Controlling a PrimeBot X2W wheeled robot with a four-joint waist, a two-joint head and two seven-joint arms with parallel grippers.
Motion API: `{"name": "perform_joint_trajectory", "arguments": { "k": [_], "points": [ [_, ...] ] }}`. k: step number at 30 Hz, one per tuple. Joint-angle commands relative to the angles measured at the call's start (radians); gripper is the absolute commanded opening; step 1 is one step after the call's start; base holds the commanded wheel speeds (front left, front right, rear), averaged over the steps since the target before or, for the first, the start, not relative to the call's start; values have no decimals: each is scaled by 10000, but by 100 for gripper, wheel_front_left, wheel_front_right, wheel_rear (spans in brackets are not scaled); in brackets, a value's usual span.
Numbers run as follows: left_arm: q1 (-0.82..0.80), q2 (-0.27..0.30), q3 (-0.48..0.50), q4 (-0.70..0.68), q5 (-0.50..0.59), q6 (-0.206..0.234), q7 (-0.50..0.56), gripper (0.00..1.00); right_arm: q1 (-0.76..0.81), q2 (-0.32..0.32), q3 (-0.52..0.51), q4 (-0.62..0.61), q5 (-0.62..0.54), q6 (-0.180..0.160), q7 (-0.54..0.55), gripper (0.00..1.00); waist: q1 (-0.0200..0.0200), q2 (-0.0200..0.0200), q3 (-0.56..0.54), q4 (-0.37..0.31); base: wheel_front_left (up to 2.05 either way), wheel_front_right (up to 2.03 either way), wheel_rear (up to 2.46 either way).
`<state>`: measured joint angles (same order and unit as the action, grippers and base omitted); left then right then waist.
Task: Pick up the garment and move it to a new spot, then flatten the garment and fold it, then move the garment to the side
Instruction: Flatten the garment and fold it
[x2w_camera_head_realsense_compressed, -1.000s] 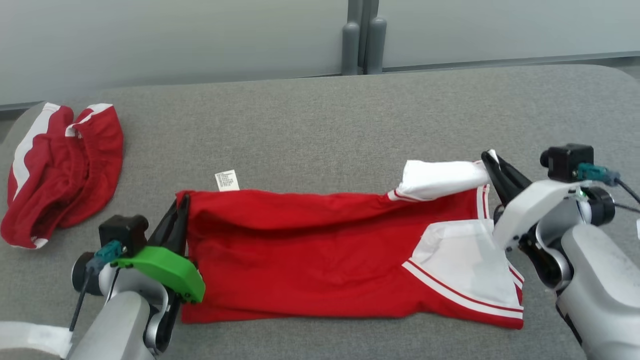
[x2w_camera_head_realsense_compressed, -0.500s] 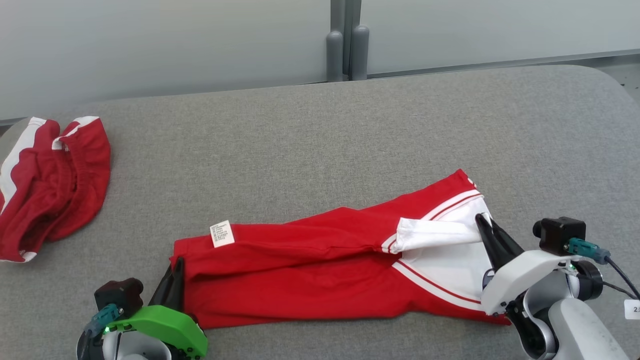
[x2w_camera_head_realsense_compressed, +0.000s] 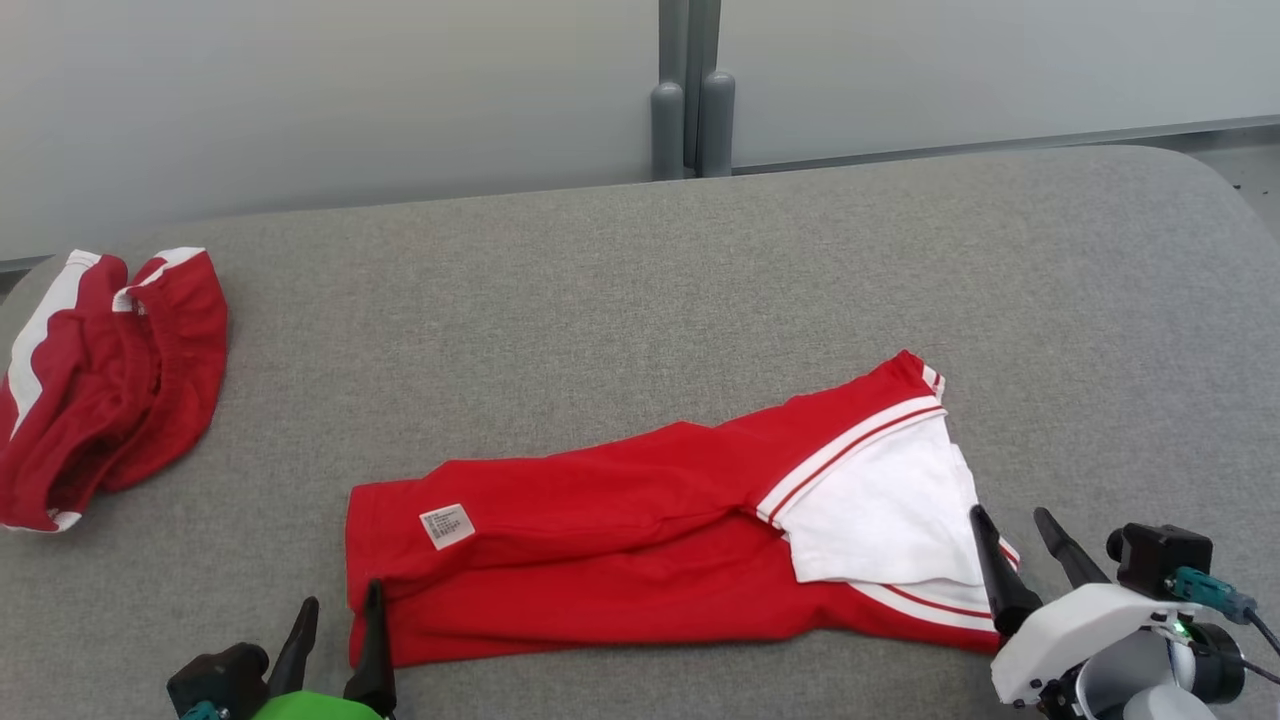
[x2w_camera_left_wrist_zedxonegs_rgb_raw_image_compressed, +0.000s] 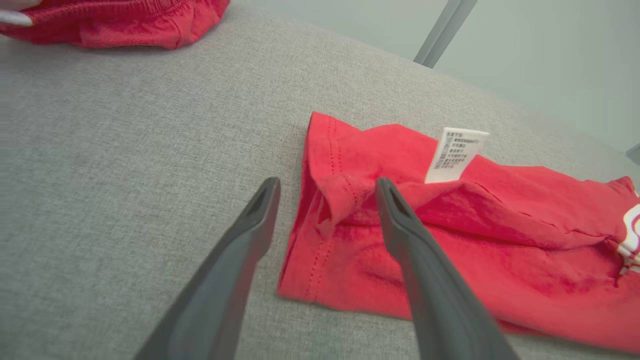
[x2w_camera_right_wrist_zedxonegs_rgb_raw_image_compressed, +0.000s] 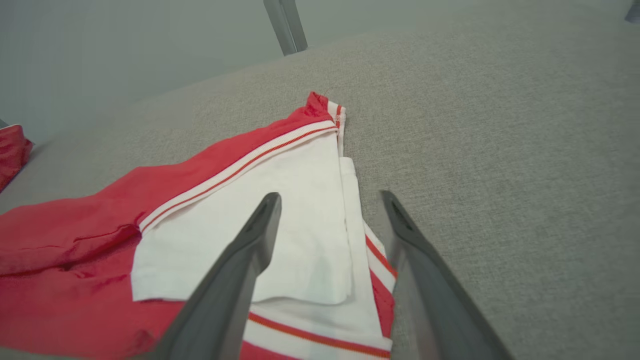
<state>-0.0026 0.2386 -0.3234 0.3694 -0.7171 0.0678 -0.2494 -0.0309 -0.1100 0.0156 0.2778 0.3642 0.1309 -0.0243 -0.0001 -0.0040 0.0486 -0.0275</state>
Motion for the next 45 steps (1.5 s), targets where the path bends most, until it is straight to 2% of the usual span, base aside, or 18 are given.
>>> {"name": "perform_joint_trajectory", "arguments": {
  "k": [1, 12, 24, 34, 38, 45],
  "points": [
    [241, 29, 84, -177, -30, 106, -77, 100, 176, 1, -143, -84, -96, -3, -56, 100, 1, 40, -66, 12, 0, 0, 0],
    [798, 323, 369, -1720, 764, 908, -152, 100, 489, 179, -763, -561, -559, -3, 238, 100, 1, 40, -530, 112, 0, 0, 0],
    [543, 318, 193, -2207, 959, 1091, -92, 100, -30, -32, -882, -267, -894, -3, 1326, 100, 1, 40, -636, 572, 0, 0, 0],
    [496, 297, 121, -2370, 985, 1163, -29, 100, -1182, -47, -1254, 1914, -1128, -3, 2275, 100, 1, 40, -498, 1400, 0, 0, 0],
    [465, 280, 86, -2323, 982, 1142, -36, 100, -1631, -40, -1483, 3040, -1333, -3, 2239, 100, 1, 40, -478, 1753, 0, 0, 0],
    [530, 298, 104, -2238, 922, 1122, -55, 100, -1996, 173, -1764, 4259, -1609, 0, 2229, 100, 1, 40, -527, 2002, 0, 0, 0]
  ]
}}
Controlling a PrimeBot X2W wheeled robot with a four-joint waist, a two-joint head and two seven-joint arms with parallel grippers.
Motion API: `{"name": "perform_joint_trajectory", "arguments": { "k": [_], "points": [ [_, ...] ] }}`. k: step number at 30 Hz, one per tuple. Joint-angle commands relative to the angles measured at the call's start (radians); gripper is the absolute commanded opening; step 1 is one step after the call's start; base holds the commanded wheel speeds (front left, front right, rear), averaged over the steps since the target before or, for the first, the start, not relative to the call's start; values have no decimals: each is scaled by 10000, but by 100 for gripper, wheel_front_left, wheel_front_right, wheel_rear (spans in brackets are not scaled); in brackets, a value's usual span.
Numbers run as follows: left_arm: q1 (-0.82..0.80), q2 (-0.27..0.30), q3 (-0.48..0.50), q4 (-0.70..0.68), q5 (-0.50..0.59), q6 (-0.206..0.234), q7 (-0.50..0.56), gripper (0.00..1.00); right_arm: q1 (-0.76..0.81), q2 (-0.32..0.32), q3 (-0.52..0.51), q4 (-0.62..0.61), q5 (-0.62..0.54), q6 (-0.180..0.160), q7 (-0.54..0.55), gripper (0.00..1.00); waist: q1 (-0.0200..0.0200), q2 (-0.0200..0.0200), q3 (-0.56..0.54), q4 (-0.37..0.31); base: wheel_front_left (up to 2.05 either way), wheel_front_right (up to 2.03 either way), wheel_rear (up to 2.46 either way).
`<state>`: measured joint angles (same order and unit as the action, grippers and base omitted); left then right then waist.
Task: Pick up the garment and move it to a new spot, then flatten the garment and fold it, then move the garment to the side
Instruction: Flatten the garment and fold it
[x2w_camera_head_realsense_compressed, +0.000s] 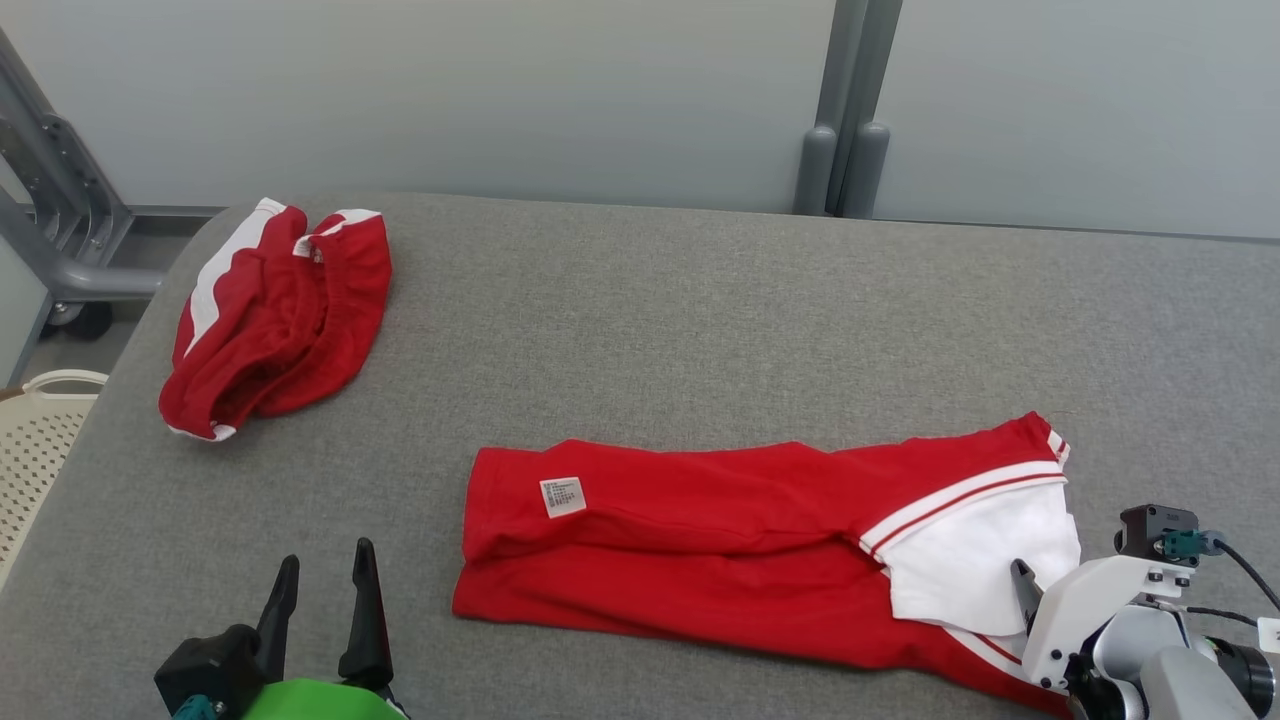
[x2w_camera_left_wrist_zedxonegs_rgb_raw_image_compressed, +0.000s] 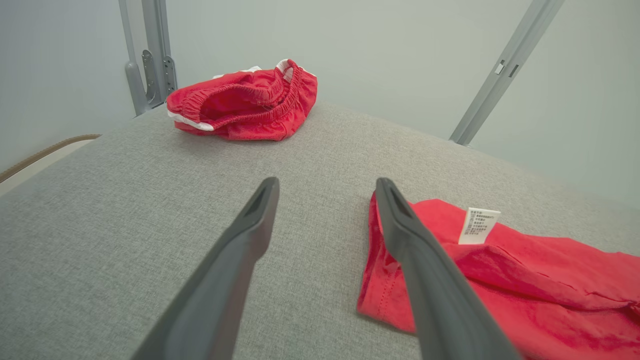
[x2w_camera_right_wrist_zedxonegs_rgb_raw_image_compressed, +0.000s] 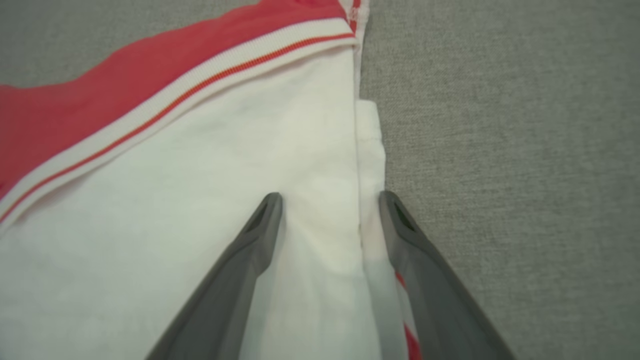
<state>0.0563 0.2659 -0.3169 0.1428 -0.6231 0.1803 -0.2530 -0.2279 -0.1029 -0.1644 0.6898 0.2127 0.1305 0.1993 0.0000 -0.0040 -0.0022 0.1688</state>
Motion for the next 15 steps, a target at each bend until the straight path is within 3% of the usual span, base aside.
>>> {"name": "perform_joint_trajectory", "arguments": {
  "k": [1, 4, 7, 8, 9, 15],
  "points": [
    [-30, 32, 50, 35, -27, 1, -23, 100, -70, 139, 76, 273, -100, 5, 24, 100, 0, 40, -28, 47, 0, 0, 0],
    [59, 47, 75, 52, -64, 3, -38, 100, -262, 269, 361, 681, -162, 10, 3, 100, 0, 40, -59, 27, 0, 0, 0],
    [73, 42, 60, 68, -69, 15, -44, 100, -412, 301, 543, 916, -187, 19, -77, 23, 0, 40, -78, -21, 0, 0, 0],
    [80, 37, 49, 66, -71, 23, -44, 100, -462, 280, 578, 992, -216, 18, -90, 7, 0, 40, -88, -40, 0, 0, 0],
    [86, 36, 36, 70, -73, 28, -44, 100, -510, 245, 606, 1066, -250, 13, -117, 0, 0, 40, -100, -62, 0, 0, 0],
    [205, 89, 36, 87, -85, 73, -27, 100, -824, -21, 676, 1232, -269, -7, -471, 0, 0, 40, -207, -315, 0, 0, 0]
  ]
}}
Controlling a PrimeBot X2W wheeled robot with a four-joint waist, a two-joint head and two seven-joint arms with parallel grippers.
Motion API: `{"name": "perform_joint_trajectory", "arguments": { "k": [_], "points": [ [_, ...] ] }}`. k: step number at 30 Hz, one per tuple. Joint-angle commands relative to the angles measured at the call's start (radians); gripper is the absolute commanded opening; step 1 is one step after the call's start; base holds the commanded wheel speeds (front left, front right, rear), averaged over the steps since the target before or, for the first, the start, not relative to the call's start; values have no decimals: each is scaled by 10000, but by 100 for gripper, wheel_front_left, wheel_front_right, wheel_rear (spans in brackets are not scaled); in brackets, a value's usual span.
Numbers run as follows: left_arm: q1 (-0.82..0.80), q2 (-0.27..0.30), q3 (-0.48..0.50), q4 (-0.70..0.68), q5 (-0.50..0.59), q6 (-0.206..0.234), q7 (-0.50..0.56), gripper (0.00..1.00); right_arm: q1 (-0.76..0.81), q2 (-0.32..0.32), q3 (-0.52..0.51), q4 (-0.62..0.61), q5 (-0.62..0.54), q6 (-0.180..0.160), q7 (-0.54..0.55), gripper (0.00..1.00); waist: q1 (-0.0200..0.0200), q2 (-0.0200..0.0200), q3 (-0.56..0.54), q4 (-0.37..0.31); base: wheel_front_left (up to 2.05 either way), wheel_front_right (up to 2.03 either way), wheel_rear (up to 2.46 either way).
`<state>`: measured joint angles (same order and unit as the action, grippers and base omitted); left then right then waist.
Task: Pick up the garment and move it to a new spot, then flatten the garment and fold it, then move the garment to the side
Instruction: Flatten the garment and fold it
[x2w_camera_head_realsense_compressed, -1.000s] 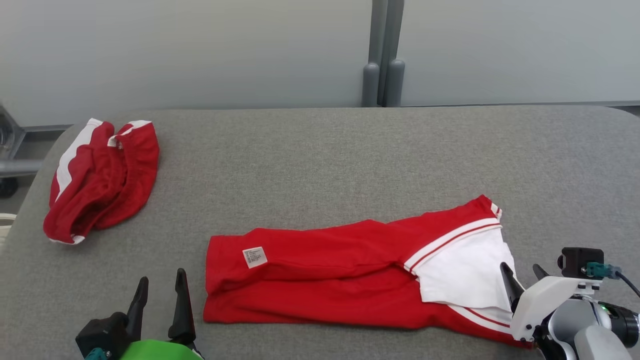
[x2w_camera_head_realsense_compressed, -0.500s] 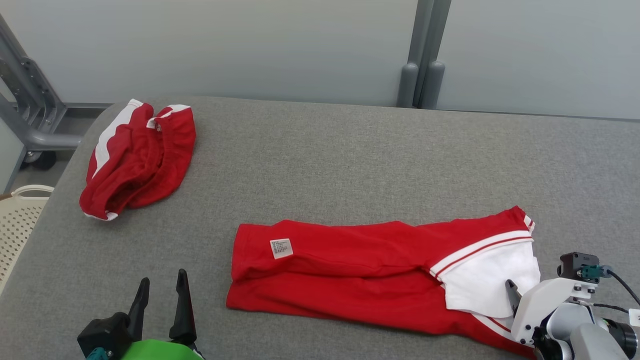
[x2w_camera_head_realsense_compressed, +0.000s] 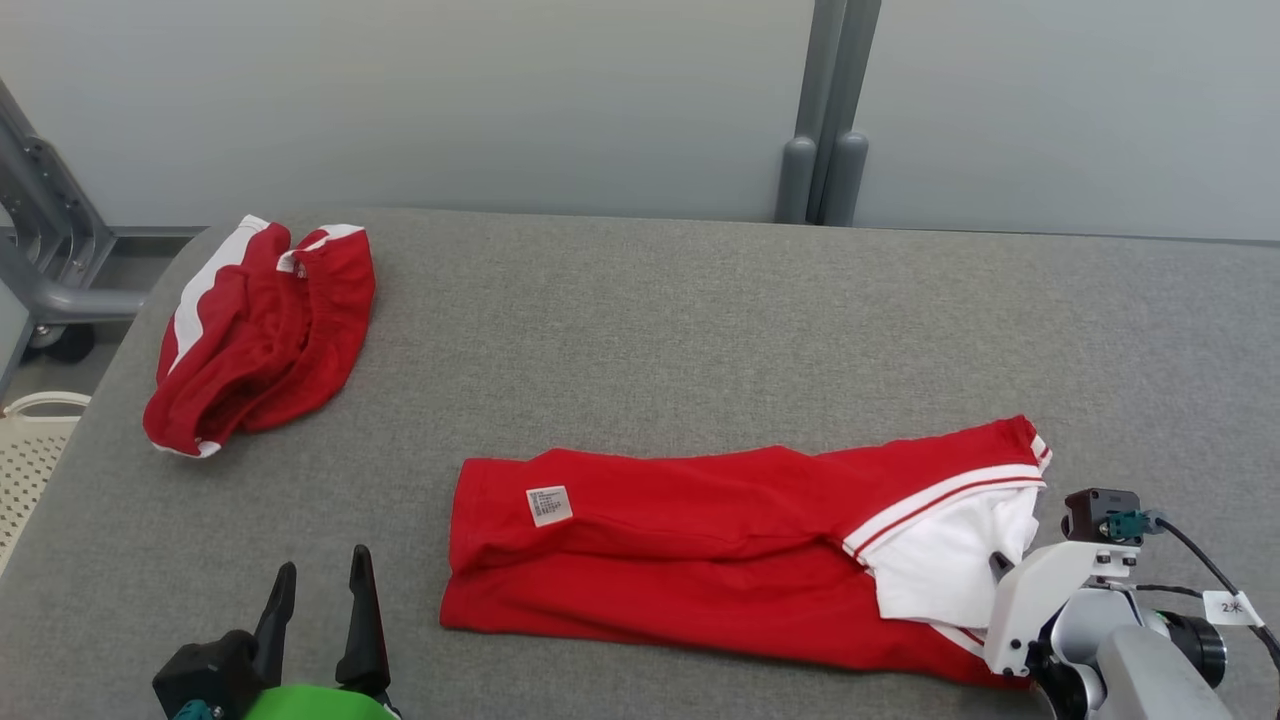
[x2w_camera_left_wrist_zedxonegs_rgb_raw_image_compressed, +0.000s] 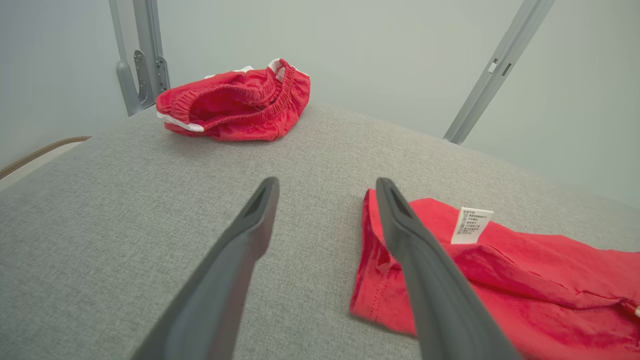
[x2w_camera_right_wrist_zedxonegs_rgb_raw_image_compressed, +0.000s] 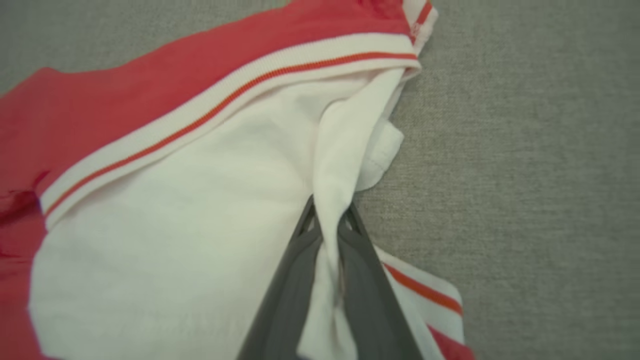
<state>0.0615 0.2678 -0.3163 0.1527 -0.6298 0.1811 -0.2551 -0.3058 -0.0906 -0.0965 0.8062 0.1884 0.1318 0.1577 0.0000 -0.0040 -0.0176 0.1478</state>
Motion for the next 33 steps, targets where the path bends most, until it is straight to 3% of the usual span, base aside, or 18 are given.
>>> {"name": "perform_joint_trajectory", "arguments": {
  "k": [1, 9, 18, 24, 33],
  "points": [
    [186, 73, 25, -29, -13, 76, 2, 100, -68, -192, 1, 53, 17, -20, -124, 0, 0, 40, -72, -162, 0, 0, 0],
    [193, 79, -25, -66, -32, 92, 20, 100, -22, -736, -158, -345, 323, -19, -472, 0, 0, 40, -135, -624, 0, 0, 0],
    [30, -17, -154, -73, 3, 118, 29, 100, 206, -1784, -1043, -1310, 284, -17, -319, 0, 0, 40, -112, -1162, 0, 0, 0],
    [-23, -70, -234, -75, 1, 128, 55, 100, 276, -1545, -1021, -2189, 534, -17, -184, 0, 0, 40, -146, -1334, 0, 0, 0],
    [-138, -45, -298, 18, -44, 48, 49, 100, 740, -1045, -17, -4285, 894, -14, 192, 0, 0, 40, -214, -1375, 0, 0, 0]
  ]
}}
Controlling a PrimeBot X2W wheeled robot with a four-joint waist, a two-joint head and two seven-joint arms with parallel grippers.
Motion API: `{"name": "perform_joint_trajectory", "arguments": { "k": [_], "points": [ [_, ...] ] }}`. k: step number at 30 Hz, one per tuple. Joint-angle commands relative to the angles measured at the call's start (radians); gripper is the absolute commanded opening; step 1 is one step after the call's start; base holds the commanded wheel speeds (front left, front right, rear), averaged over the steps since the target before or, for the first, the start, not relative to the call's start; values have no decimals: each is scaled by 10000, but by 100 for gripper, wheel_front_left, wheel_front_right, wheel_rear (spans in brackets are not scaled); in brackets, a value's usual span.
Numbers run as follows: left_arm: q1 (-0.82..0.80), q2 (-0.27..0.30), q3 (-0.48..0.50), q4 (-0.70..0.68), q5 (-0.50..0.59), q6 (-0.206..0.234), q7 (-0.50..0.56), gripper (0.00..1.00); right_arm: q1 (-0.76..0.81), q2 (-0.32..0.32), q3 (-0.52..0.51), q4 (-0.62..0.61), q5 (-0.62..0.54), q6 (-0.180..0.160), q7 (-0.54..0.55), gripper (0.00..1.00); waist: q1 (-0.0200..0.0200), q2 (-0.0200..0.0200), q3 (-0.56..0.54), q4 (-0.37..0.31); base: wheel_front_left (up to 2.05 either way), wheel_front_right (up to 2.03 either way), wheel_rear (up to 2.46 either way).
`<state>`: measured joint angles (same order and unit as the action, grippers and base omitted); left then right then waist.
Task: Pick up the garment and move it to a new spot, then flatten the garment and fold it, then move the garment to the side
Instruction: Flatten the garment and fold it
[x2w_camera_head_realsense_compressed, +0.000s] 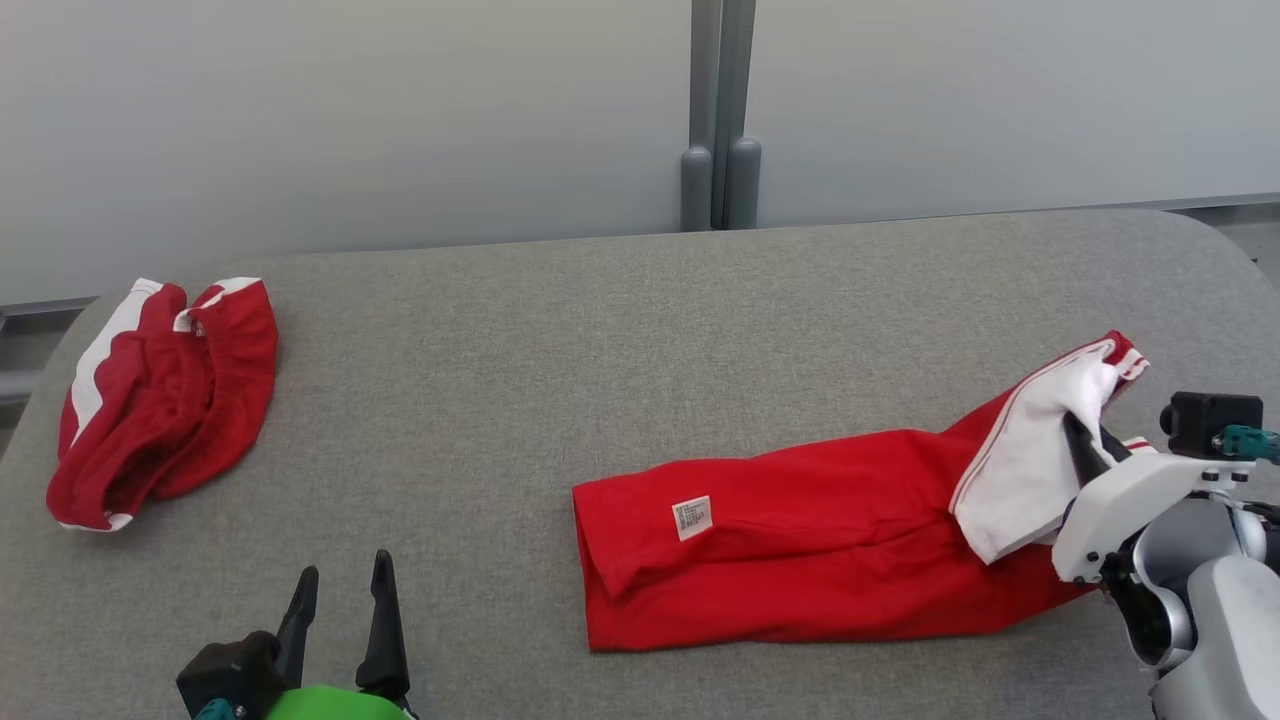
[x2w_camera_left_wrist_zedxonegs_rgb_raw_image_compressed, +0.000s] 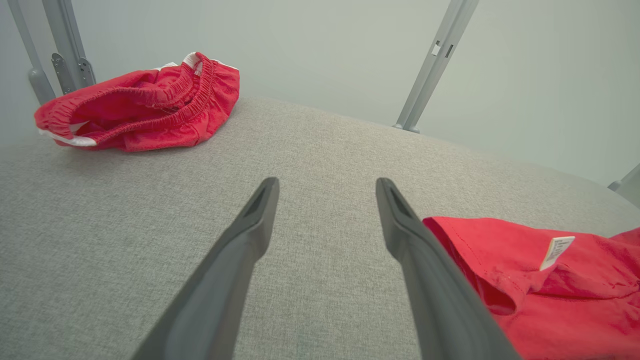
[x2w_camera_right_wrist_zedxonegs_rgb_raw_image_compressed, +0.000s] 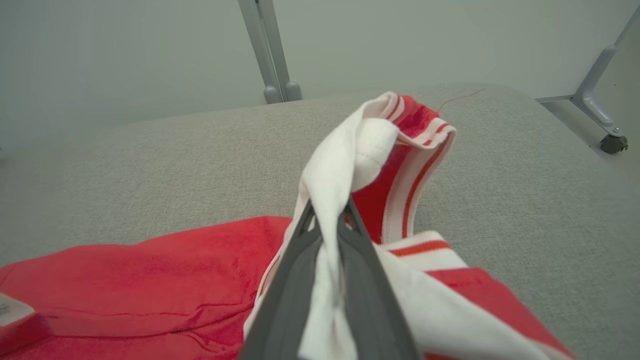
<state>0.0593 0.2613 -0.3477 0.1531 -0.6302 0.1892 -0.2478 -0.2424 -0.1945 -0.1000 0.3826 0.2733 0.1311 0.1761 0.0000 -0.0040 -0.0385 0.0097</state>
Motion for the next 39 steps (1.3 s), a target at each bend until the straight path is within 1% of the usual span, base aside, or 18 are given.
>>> {"name": "perform_joint_trajectory", "arguments": {
  "k": [1, 6, 9, 15, 16, 22, 27, 29, 33, 34, 39],
  "points": [
    [-126, 21, 13, 24, -48, -44, -28, 100, 183, 58, 136, -299, 84, -6, 68, 0, 0, 40, -11, 15, 0, 0, 0],
    [-168, 43, 27, 57, -82, -77, -47, 100, 542, 431, 794, -1449, 100, -3, 321, 0, 0, 40, -41, 86, 0, 0, 0],
    [-196, 43, 25, 76, -92, -91, -53, 100, 698, 651, 1205, -1921, -40, -3, 428, 0, 0, 40, -48, 141, 0, 0, 0],
    [-278, 8, -46, 93, -101, -139, -58, 100, 860, 1076, 2052, -2130, -134, -3, 470, 0, 0, 40, -31, 341, 0, 0, 0],
    [-278, 8, -46, 93, -101, -139, -58, 100, 860, 1076, 2052, -2130, -134, -3, 470, 0, 0, 40, -31, 341, 0, 0, 0],
    [-346, -14, -114, 112, -104, -144, -46, 100, 677, 1353, 2790, -1775, -48, -3, 302, 0, 0, 40, 13, 595, 0, 0, 0],
    [-414, -52, -187, 129, -85, -160, -33, 100, 344, 1416, 3338, -1285, 173, -3, 57, 0, 0, 40, 61, 830, 0, 0, 0],
    [-454, -70, -225, 134, -70, -183, -24, 100, 189, 1428, 3597, -1062, 477, -3, -88, 0, 0, 40, 83, 947, 0, 0, 0],
    [-552, -81, -285, 153, -46, -197, 13, 100, -200, 1430, 4059, -452, 839, -3, -354, 0, 0, 40, 124, 1191, 0, 0, 0],
    [-584, -99, -318, 176, -27, -203, 23, 100, -359, 1430, 4279, -98, 957, -3, -484, 0, 0, 40, 136, 1321, 0, 0, 0],
    [-607, -113, -361, 188, -21, -170, 24, 100, -662, 1428, 4939, 727, 1216, -3, -744, 0, 0, 40, 145, 1548, 0, 0, 0]
  ]
}}
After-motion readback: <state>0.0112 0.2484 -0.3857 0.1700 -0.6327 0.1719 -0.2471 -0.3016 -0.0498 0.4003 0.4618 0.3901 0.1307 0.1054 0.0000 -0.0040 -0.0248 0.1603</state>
